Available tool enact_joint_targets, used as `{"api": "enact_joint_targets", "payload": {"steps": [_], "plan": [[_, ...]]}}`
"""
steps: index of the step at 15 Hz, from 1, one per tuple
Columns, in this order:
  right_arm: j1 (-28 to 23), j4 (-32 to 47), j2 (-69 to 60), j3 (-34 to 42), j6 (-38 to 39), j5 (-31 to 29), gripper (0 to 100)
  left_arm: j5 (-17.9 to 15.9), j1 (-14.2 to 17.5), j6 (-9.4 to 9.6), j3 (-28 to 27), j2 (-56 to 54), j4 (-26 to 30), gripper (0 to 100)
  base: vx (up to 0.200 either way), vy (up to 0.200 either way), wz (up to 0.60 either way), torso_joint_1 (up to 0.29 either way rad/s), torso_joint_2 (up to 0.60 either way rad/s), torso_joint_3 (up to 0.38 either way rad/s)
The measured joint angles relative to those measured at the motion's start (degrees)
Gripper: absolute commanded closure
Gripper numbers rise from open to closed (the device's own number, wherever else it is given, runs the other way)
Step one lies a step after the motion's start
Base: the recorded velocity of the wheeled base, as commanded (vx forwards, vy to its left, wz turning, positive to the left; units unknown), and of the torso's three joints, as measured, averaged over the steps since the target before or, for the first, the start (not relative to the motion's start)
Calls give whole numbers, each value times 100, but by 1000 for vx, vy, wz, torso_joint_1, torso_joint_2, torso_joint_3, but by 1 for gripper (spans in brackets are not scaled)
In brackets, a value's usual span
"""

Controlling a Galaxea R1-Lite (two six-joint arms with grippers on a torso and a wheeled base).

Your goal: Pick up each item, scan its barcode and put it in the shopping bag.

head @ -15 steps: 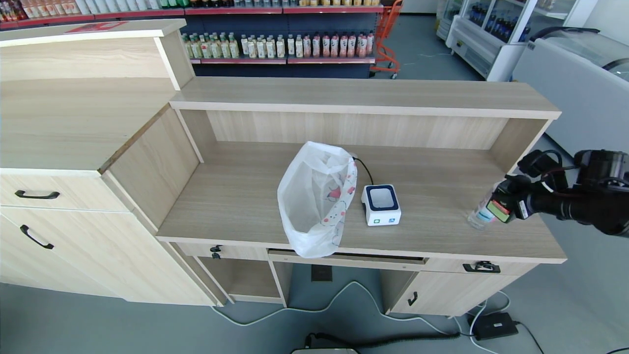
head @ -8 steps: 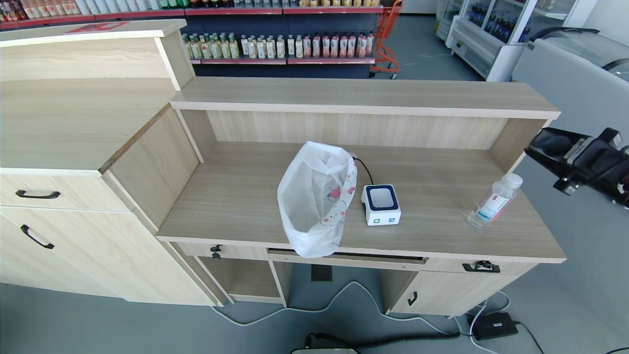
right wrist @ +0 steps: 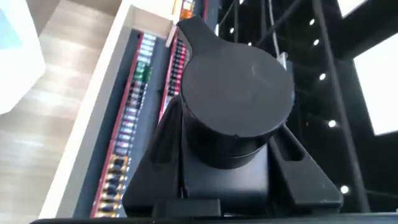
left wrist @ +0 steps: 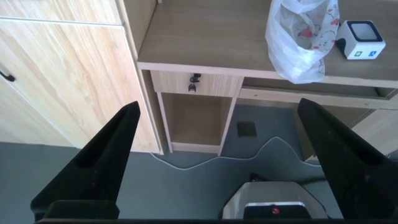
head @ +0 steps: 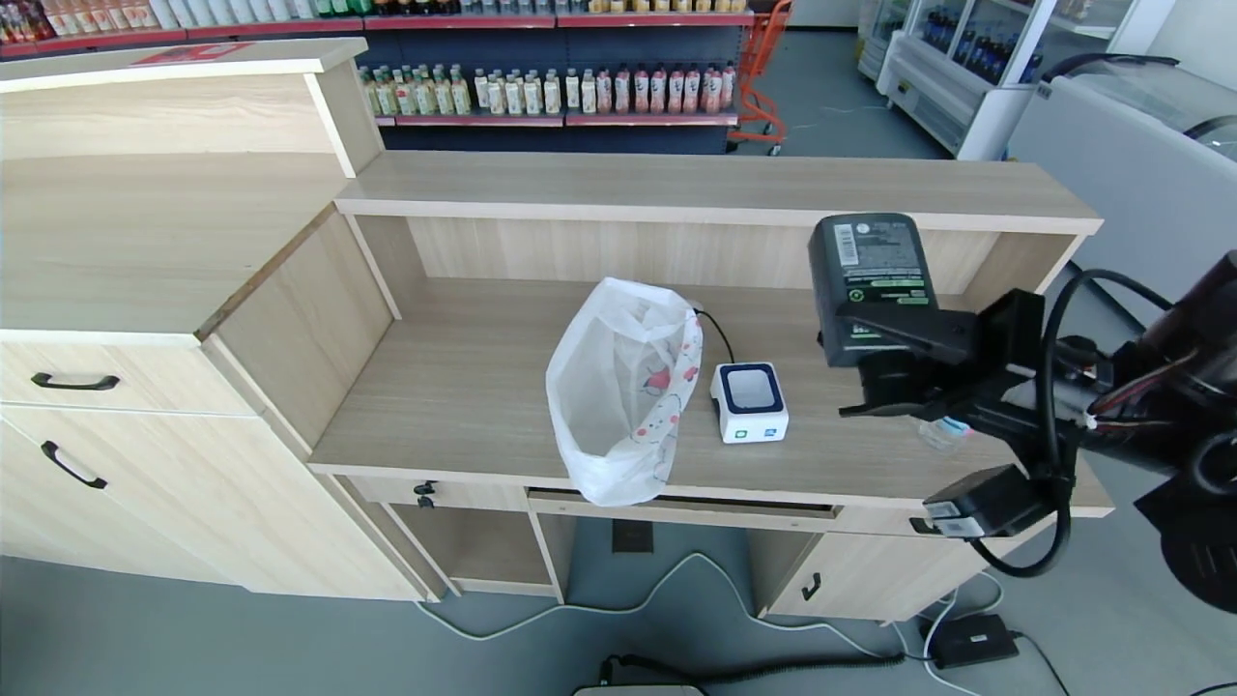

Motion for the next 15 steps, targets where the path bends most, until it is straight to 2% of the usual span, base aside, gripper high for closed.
{"api": "enact_joint_targets", "payload": {"steps": [4, 7, 9, 12, 15], "plan": [[1502, -6, 110, 418, -1267, 277, 100, 0, 0, 0, 0, 0, 0, 0, 0, 0, 0, 0, 0, 0], [2159, 5, 173, 521, -1409, 391, 100, 2, 0, 0, 0, 0, -2, 0, 0, 0, 0, 0, 0, 0], [2326, 32, 151, 651, -1449, 422, 100, 0, -2, 0, 0, 0, 0, 0, 0, 0, 0, 0, 0, 0], [2378, 681, 55, 800, -1770, 618, 100, 0, -2, 0, 0, 0, 0, 0, 0, 0, 0, 0, 0, 0], [2443, 834, 27, 813, -1968, 638, 100, 0, -2, 0, 0, 0, 0, 0, 0, 0, 0, 0, 0, 0]]}}
